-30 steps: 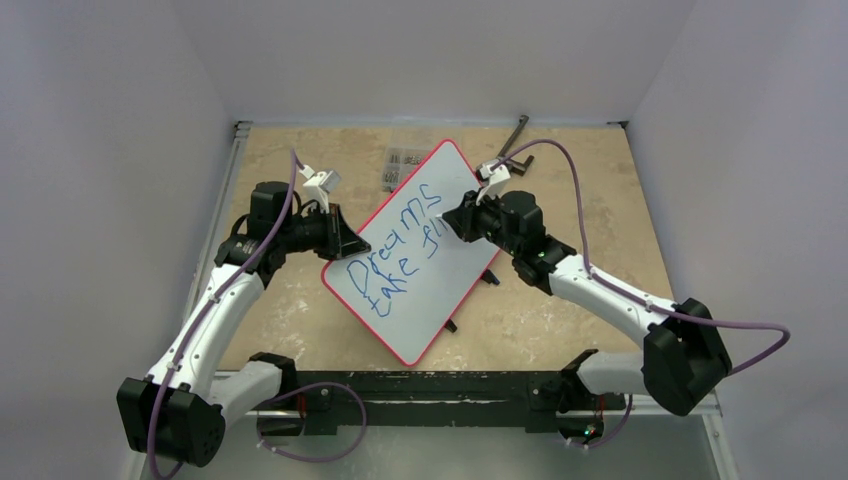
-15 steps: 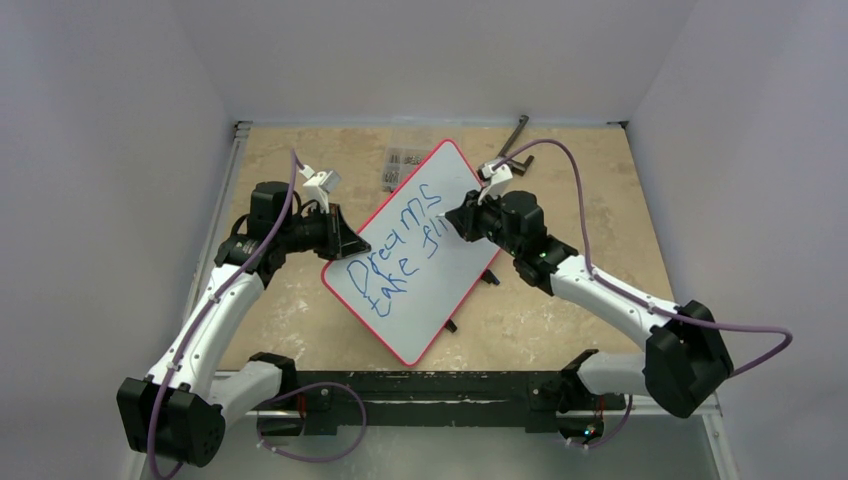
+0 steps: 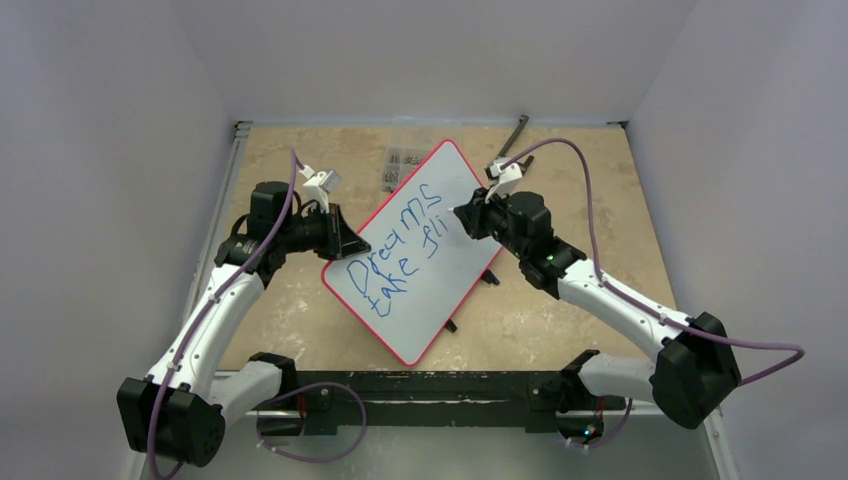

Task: Write a sentence on the whiteboard

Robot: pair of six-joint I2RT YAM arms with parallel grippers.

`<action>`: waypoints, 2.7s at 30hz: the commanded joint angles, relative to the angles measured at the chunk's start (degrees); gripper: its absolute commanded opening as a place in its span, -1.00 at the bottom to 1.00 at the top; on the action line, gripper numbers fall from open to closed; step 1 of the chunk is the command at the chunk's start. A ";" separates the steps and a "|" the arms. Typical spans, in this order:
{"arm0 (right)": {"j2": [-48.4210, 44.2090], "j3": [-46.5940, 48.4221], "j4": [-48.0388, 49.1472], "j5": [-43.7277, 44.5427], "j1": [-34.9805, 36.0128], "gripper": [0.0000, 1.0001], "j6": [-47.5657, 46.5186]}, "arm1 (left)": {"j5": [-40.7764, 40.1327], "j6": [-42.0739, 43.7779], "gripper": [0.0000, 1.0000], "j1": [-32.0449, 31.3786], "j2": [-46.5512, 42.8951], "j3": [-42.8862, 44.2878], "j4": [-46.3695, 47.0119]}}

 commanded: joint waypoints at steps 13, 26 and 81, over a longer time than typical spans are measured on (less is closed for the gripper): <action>3.47 4.82 -0.64 6.75 -0.19 -1.00 -2.52 | -5.70 7.23 -1.00 -0.43 0.36 -0.18 -1.27; 6.68 6.19 1.25 -0.40 -0.12 -1.00 -4.91 | -5.68 7.19 -1.00 -0.40 0.47 -0.27 -1.15; 8.24 4.61 -1.25 0.42 -0.14 -1.00 -3.01 | -6.02 7.27 -1.00 -0.45 0.48 -0.22 -1.35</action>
